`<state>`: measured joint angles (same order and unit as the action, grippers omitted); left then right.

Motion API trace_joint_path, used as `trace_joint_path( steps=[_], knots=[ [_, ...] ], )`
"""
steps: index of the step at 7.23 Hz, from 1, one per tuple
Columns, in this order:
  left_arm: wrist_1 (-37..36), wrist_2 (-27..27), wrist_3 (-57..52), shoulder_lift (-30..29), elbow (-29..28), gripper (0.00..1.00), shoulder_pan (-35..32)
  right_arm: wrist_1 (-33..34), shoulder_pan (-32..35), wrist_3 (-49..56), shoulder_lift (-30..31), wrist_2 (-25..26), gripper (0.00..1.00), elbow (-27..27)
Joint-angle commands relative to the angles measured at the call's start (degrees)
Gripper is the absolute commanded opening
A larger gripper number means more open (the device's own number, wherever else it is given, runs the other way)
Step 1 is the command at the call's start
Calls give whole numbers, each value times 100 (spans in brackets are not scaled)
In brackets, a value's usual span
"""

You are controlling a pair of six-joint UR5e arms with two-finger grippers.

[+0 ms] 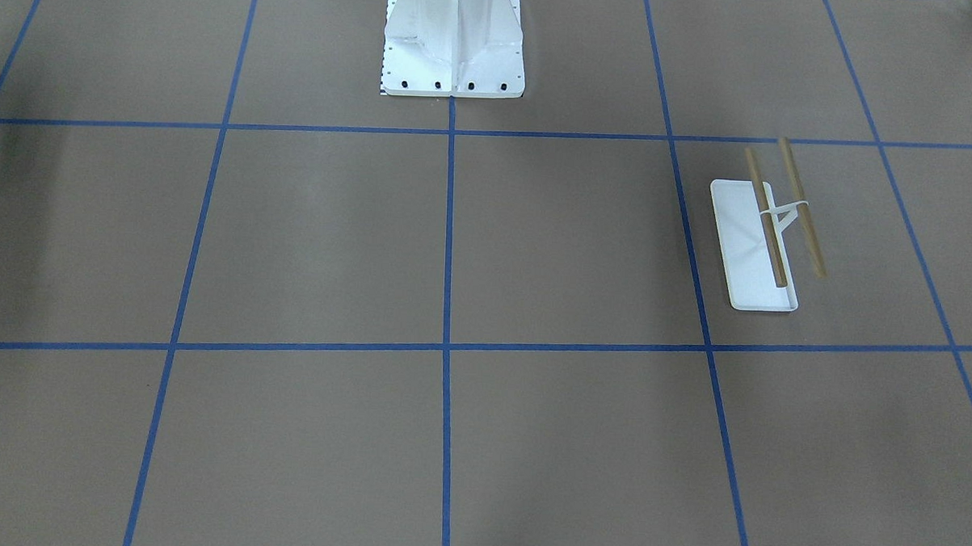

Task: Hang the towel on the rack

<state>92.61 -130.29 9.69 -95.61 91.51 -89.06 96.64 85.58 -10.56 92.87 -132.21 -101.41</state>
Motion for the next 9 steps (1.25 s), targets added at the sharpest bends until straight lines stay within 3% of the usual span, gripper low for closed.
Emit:
trace_joint_path(
  steps=[1,7,8,9],
  knots=[
    [-33,-14,-11,-36,-10,100,12,-48,-77,-86,-32,20,100,7],
    [29,-146,-46,113,131,100,-6,-145,-68,141,134,-51,100,77],
    [11,-146,-20,87,165,100,-6,-206,-59,811,204,550,100,164],
    [11,-137,-20,87,183,100,-6,-224,-68,1001,205,1504,100,313]
  ],
)
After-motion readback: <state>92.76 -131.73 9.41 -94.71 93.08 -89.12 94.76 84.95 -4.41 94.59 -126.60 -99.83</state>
